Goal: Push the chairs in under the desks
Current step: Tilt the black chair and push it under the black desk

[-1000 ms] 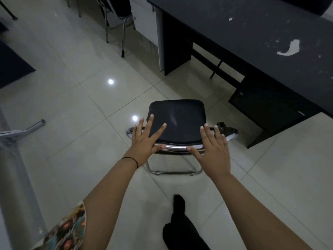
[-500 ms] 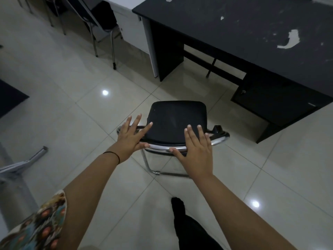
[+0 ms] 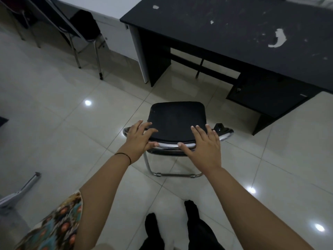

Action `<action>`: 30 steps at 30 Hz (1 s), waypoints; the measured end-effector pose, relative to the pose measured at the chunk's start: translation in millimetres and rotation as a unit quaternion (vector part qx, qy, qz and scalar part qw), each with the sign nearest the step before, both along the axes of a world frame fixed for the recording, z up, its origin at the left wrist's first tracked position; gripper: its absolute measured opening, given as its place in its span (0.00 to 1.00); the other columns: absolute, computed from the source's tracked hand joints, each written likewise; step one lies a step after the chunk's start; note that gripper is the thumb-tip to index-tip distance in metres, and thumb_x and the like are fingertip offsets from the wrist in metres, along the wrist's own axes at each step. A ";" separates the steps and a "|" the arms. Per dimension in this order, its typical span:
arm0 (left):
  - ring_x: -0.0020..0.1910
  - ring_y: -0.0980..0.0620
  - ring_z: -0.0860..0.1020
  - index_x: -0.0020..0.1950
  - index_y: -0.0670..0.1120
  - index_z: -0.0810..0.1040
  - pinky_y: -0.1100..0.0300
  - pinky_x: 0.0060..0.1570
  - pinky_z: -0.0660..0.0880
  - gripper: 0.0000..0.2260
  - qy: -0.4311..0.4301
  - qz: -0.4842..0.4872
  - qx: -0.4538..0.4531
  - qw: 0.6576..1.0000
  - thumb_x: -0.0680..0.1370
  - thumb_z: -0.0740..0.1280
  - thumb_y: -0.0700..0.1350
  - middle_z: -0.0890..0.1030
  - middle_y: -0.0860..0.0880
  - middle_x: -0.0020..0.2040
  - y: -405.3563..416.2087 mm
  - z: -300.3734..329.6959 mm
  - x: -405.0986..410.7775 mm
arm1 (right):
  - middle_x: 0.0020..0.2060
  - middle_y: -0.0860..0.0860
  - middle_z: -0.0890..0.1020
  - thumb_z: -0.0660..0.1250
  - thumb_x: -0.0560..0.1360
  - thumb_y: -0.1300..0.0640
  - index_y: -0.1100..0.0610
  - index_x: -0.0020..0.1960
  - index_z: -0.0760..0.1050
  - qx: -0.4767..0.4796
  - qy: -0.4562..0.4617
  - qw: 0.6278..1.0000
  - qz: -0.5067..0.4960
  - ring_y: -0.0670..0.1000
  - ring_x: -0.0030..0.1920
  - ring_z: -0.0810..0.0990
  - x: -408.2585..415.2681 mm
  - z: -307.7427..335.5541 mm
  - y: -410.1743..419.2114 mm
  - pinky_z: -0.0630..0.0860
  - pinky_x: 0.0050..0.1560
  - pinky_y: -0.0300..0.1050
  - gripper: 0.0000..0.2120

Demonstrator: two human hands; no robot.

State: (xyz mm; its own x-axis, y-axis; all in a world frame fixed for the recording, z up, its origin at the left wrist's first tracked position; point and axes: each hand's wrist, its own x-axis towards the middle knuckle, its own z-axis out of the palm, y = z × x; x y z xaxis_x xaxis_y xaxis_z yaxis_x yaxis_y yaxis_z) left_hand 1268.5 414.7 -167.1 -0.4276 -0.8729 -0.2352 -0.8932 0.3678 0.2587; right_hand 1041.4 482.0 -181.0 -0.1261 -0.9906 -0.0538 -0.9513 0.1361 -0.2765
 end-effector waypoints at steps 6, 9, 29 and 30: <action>0.75 0.46 0.42 0.74 0.58 0.57 0.47 0.71 0.38 0.48 -0.006 -0.043 0.019 0.999 0.62 0.28 0.76 0.51 0.50 0.77 15.7 -13.1 11.5 | 0.75 0.48 0.62 0.37 0.68 0.28 0.49 0.76 0.58 0.046 0.022 0.997 -0.058 0.52 0.77 0.48 17.1 -3.9 16.2 0.44 0.75 0.50 0.43; 0.75 0.45 0.41 0.75 0.59 0.54 0.47 0.71 0.37 0.49 -0.029 -0.068 0.017 0.997 0.60 0.25 0.76 0.47 0.50 0.77 22.8 -21.4 20.7 | 0.76 0.48 0.59 0.35 0.68 0.29 0.49 0.77 0.56 0.066 0.022 0.995 -0.073 0.51 0.77 0.45 31.2 -8.7 30.8 0.42 0.75 0.48 0.44; 0.70 0.52 0.30 0.76 0.56 0.44 0.49 0.67 0.31 0.49 -0.020 -0.119 -0.013 0.993 0.59 0.23 0.75 0.39 0.51 0.77 -59.6 -30.5 27.7 | 0.78 0.48 0.44 0.47 0.67 0.24 0.53 0.78 0.45 0.078 -0.003 0.996 -0.032 0.49 0.76 0.37 19.3 0.7 -36.9 0.37 0.73 0.46 0.49; 0.70 0.51 0.30 0.76 0.55 0.44 0.49 0.68 0.31 0.50 -0.021 -0.121 -0.013 0.992 0.59 0.22 0.75 0.39 0.51 0.77 -68.2 -29.7 25.8 | 0.78 0.48 0.45 0.46 0.67 0.24 0.53 0.78 0.45 0.076 0.000 0.997 -0.033 0.49 0.76 0.38 18.9 0.0 -43.4 0.38 0.73 0.46 0.49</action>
State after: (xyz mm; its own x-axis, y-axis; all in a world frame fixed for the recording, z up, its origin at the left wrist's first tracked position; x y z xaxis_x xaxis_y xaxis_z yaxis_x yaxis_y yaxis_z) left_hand 1294.3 346.5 -196.7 -0.6161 -0.7514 -0.2364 -0.7874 0.5794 0.2104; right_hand 1060.3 438.6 -181.0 -0.1913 -0.9604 -0.2026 -0.9385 0.2394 -0.2488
